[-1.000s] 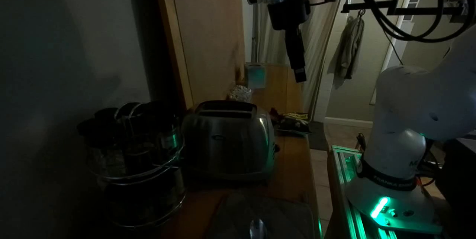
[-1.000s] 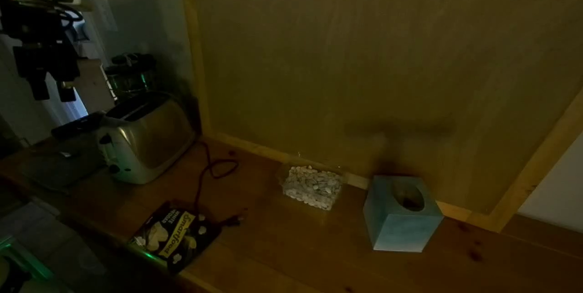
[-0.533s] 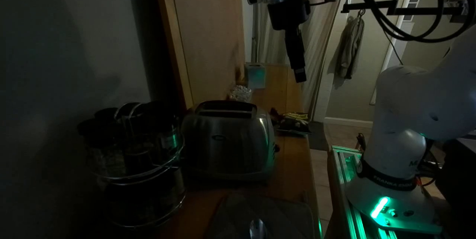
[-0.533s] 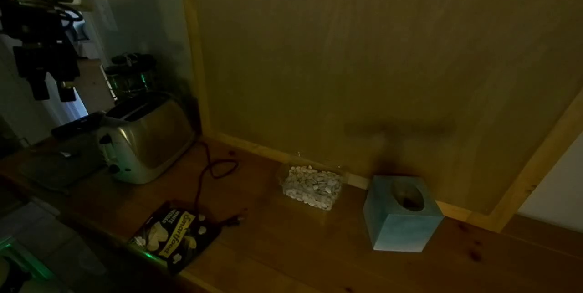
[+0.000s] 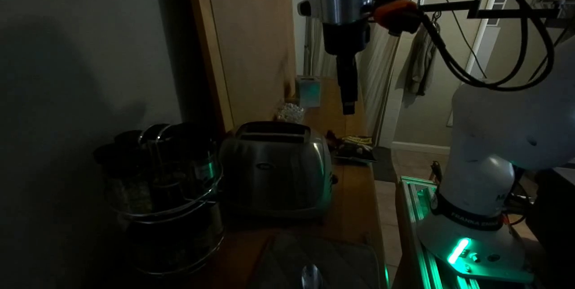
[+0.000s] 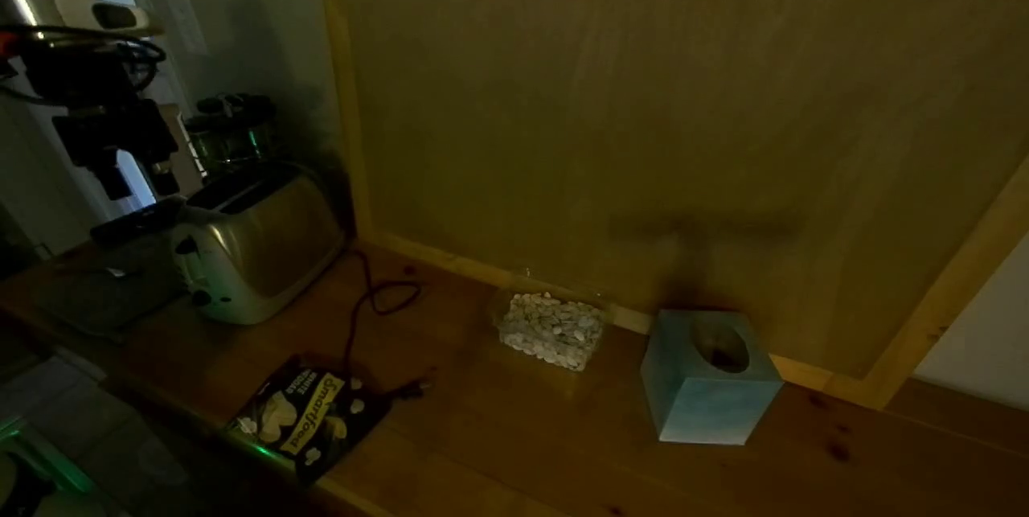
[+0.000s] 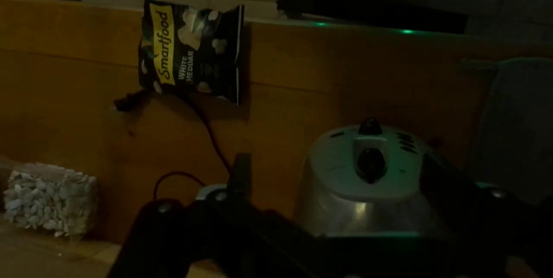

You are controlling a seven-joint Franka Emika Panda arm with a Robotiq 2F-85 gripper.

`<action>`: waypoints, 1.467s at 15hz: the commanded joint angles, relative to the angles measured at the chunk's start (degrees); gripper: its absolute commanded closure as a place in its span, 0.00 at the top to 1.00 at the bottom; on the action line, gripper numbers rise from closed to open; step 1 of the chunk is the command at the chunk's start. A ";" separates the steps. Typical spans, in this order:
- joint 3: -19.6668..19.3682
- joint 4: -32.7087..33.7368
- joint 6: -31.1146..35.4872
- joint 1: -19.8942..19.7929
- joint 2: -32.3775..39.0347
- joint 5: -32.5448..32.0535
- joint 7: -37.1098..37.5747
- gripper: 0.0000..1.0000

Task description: Push the lever on the toaster downwards.

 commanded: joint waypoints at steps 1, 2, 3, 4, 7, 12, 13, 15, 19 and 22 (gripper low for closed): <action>-3.12 -10.15 8.50 1.75 -11.01 -0.52 -1.23 1.00; -4.61 -11.94 10.44 1.52 -13.16 0.32 -1.60 1.00; -5.80 -13.34 11.72 1.36 -14.88 0.58 -2.38 1.00; -2.93 -8.39 8.34 0.56 -8.23 0.11 -0.43 1.00; -3.25 -9.55 8.73 0.49 -9.97 0.15 -0.66 1.00; -6.49 -11.37 14.71 2.32 -12.23 4.33 -2.31 1.00; -7.20 -11.85 16.65 2.52 -12.82 5.54 -2.62 1.00; -8.91 -12.85 19.81 2.42 -13.05 7.67 -3.93 1.00; -11.72 -11.66 21.29 1.53 -9.14 10.77 -6.01 0.66; -13.18 -11.66 21.13 2.00 -6.47 13.10 -7.61 0.44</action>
